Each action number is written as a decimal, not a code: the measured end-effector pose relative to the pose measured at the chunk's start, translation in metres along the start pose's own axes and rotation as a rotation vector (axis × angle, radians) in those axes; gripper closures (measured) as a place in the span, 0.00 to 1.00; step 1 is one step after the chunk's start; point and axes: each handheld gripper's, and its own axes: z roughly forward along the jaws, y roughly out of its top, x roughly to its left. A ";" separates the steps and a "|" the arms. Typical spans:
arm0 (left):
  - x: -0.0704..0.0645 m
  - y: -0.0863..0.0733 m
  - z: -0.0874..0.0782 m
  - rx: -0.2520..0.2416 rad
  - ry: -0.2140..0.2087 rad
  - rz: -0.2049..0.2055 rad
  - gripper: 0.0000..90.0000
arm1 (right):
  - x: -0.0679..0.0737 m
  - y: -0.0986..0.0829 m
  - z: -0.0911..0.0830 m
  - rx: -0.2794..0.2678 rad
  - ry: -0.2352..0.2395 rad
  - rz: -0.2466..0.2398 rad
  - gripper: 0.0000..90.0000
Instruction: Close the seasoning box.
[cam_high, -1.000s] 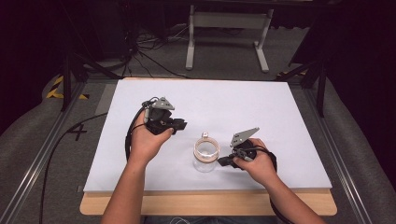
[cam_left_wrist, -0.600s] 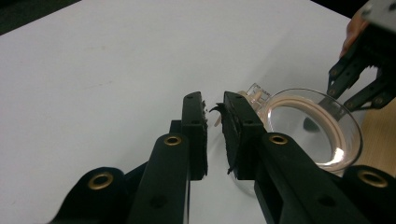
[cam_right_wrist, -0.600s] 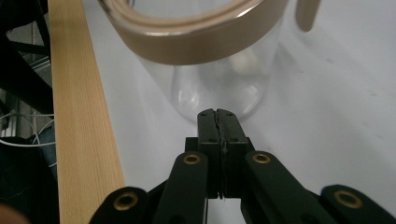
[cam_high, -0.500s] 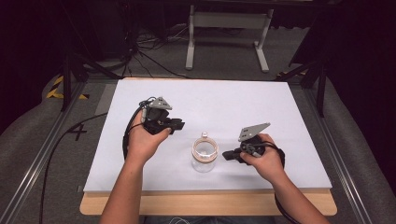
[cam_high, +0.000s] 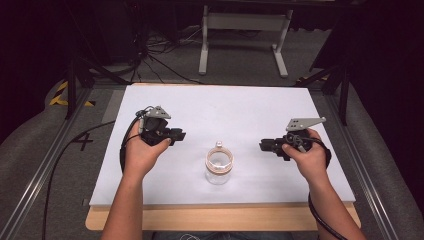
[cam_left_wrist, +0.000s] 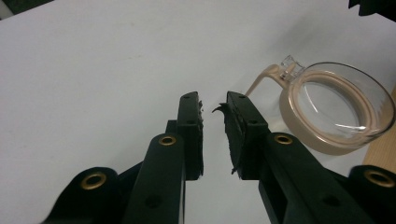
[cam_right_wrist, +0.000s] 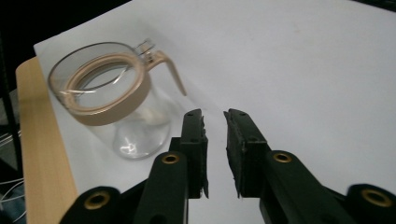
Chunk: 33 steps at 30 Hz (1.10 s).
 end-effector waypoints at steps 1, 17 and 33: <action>0.003 -0.001 -0.001 -0.003 0.002 -0.009 0.84 | -0.004 -0.001 -0.003 -0.005 -0.014 0.010 0.80; 0.043 -0.031 0.021 0.015 0.084 -0.032 0.77 | -0.079 -0.047 -0.025 0.006 -0.258 0.125 0.51; 0.075 -0.072 0.057 0.106 0.063 0.037 0.71 | -0.116 -0.091 -0.005 0.078 -0.227 0.083 0.41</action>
